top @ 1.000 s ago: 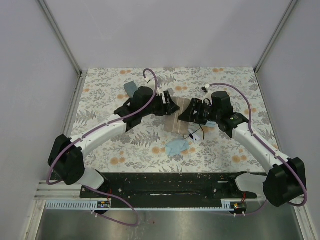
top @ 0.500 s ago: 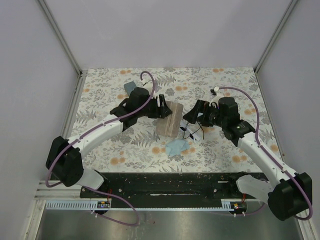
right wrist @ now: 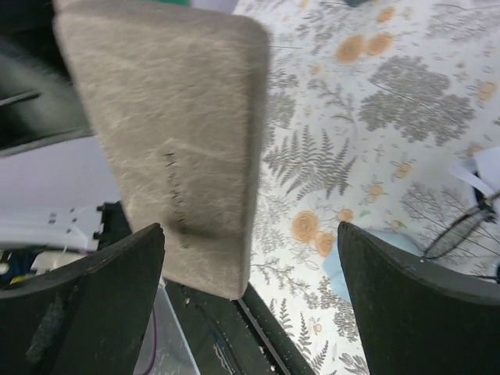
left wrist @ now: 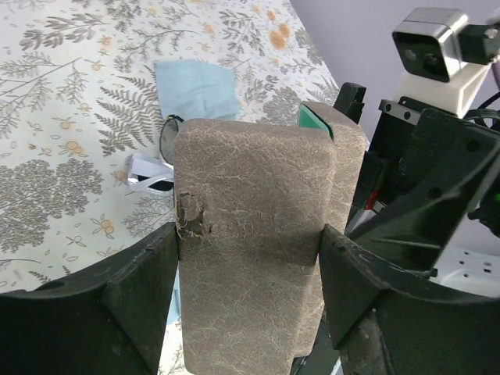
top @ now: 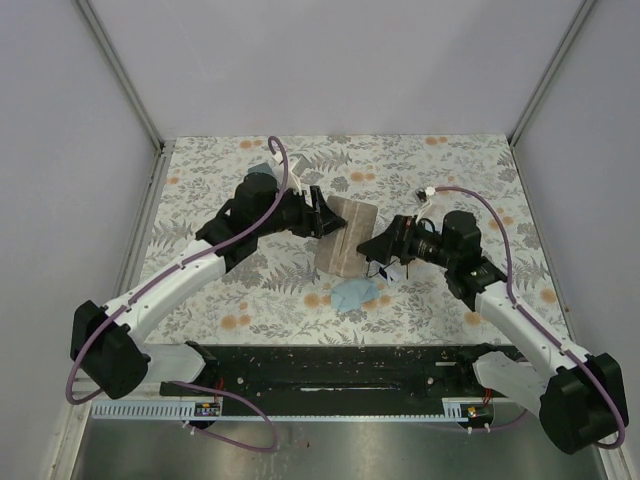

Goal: Organize the sunglasses

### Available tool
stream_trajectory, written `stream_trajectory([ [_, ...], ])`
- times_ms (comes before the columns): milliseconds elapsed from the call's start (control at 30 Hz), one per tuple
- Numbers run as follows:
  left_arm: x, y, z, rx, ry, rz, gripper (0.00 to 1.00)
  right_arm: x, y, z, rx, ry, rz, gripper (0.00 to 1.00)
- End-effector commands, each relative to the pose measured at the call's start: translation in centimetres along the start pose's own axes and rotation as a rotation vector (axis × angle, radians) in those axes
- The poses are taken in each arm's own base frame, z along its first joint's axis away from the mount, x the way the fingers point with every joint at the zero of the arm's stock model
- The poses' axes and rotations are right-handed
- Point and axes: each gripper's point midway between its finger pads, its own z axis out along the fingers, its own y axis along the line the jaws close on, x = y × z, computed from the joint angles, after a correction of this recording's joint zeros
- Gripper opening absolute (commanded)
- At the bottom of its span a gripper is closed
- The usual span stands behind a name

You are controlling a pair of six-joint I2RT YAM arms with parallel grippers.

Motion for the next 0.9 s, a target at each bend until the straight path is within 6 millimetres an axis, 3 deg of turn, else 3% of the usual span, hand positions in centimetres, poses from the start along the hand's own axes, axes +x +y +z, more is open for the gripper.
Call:
stream_trajectory([
  [0, -2.8, -4.2, -1.4, 0.178, -0.043, 0.019, 0.00, -1.8, 6.7, -2.0, -0.312, -0.088, -0.139, 0.99],
  [100, -2.6, -5.6, -1.6, 0.248, -0.010, 0.006, 0.00, -1.9, 8.6, -3.0, -0.395, -0.095, -0.166, 0.98],
  [167, -2.6, -6.2, -1.6, 0.284, -0.004, -0.001, 0.00, -1.9, 9.4, -3.3, -0.434, -0.087, -0.159, 0.90],
  [500, -3.8, -9.4, -3.0, 0.469, -0.053, -0.029, 0.04, -2.1, 10.4, -2.8, -0.530, -0.054, -0.102, 0.72],
  [667, -3.6, -8.8, -2.8, 0.467, -0.045, -0.030, 0.09, -2.5, 11.6, -3.5, -0.594, -0.066, -0.106, 0.59],
  [733, -3.6, -8.6, -2.9, 0.458, -0.055, -0.011, 0.25, -2.4, 11.8, -3.7, -0.599, -0.059, -0.104, 0.45],
  [867, -3.9, -7.8, -3.2, 0.421, -0.090, -0.013, 0.70, -2.2, 11.5, -3.6, -0.574, -0.055, -0.088, 0.12],
])
